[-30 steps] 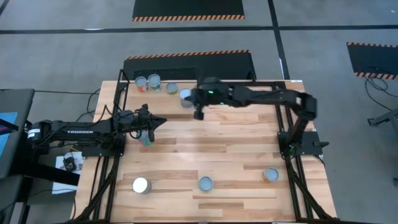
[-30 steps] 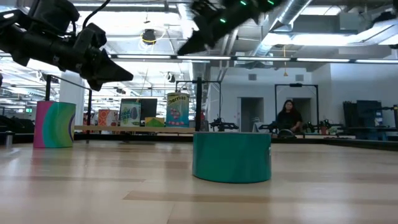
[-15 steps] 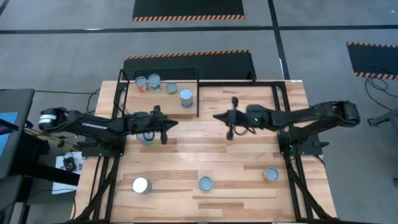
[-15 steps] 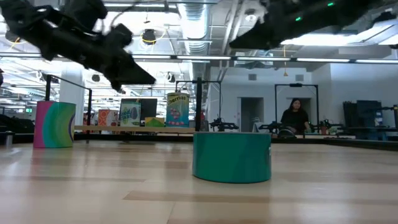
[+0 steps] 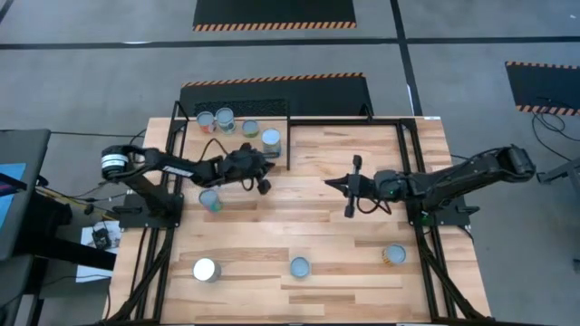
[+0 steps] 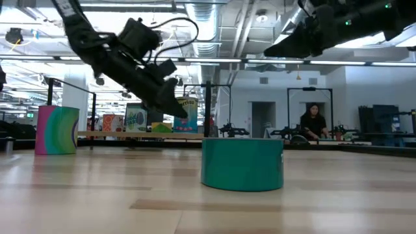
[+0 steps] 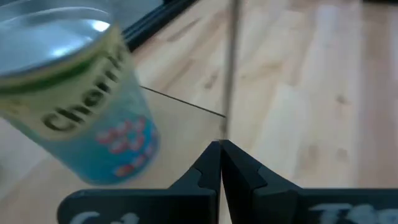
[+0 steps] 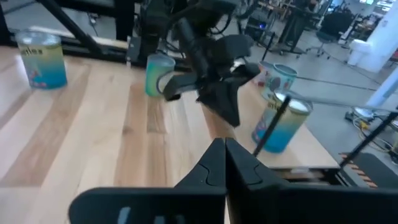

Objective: Pick and place cans onto a shelf
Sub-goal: Put the top canned cherries on the shelf

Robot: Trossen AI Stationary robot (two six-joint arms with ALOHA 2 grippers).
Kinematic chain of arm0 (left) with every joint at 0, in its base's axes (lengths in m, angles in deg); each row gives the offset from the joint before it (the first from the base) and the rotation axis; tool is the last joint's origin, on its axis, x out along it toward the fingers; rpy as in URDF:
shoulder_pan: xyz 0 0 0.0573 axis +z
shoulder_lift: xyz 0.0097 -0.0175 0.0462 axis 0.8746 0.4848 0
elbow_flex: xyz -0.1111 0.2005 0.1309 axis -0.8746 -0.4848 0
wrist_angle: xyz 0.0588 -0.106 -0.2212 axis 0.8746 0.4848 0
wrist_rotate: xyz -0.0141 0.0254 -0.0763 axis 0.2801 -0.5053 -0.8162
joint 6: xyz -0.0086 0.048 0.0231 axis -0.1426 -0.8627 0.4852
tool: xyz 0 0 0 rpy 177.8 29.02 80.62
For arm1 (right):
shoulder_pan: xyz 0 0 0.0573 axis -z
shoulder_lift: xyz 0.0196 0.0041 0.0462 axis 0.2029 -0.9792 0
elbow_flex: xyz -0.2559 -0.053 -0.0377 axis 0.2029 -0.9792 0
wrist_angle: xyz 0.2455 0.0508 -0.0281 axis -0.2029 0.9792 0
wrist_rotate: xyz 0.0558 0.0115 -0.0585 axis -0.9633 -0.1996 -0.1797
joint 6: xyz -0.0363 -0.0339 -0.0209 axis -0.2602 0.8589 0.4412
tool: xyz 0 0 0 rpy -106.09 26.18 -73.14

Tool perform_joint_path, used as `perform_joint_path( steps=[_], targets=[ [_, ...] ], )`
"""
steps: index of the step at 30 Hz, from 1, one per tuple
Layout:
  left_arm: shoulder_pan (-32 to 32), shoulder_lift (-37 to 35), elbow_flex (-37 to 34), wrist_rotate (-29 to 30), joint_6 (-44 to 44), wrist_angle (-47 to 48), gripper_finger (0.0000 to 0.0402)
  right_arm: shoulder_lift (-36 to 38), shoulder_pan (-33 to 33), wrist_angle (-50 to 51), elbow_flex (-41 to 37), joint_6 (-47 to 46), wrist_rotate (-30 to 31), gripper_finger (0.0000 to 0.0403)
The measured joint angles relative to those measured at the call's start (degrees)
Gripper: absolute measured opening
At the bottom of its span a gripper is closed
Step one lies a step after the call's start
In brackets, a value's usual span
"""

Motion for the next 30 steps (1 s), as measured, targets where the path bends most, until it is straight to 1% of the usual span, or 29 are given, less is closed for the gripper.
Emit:
perform_joint_path(
  steps=[6,11,22,30],
  targets=[
    [5.43,1.67,1.93,-1.42,-1.17,0.07,0.0002,-0.47,-1.08,-0.04,-0.02,-0.16,0.7,0.001],
    [8.3,1.69,3.29,-5.15,-1.79,-0.09,0.0002,-0.49,-1.0,-0.29,-0.02,-0.25,0.72,0.0009],
    [11.53,1.69,3.84,-5.26,-2.7,-0.13,0.0002,-0.49,-0.98,-0.32,-0.02,-0.88,0.7,0.001],
    [13.27,1.69,3.84,-5.24,-2.72,-2.07,0.0002,-0.51,-1.0,-0.29,-0.02,-0.88,0.7,0.001]
  ],
)
